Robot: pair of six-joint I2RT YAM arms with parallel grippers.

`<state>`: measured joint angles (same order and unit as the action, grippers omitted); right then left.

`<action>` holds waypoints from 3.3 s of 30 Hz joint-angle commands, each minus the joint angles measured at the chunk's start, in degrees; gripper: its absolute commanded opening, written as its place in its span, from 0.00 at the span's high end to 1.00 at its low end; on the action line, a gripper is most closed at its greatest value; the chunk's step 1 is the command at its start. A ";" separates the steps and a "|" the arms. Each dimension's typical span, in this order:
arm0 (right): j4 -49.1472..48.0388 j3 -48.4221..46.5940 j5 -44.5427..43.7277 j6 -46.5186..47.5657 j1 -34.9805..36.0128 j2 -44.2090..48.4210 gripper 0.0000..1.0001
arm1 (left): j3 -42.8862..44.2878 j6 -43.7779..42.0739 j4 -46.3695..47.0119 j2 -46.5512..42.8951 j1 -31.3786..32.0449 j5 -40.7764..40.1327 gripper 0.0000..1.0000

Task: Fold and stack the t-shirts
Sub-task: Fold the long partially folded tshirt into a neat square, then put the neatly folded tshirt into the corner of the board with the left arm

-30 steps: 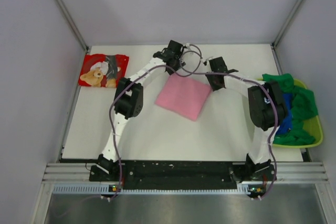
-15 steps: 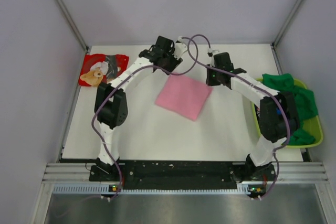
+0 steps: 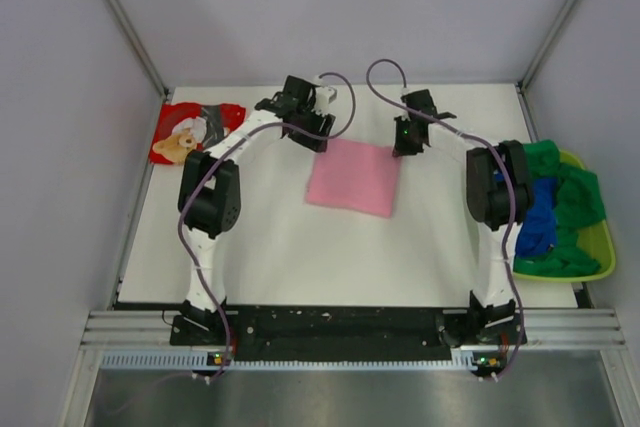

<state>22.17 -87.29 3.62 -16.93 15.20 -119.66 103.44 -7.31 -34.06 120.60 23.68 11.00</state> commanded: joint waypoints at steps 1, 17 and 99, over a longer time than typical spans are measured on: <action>2.96 -5.61 -0.89 -0.30 -0.44 -1.11 0.82 | 2.99 7.04 -0.47 6.39 -0.47 7.26 0.38; 2.96 7.30 2.45 4.45 -0.44 21.73 0.13 | 8.44 14.78 -2.05 17.65 -2.06 19.92 0.66; 8.94 17.68 -1.33 16.14 0.18 42.05 0.01 | -18.80 -40.23 5.59 -13.99 -28.08 -5.72 0.41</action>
<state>31.64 -69.73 1.45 -1.02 15.20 -78.50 85.76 -40.84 -30.85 107.37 -3.16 1.96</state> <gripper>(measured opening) 0.987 0.573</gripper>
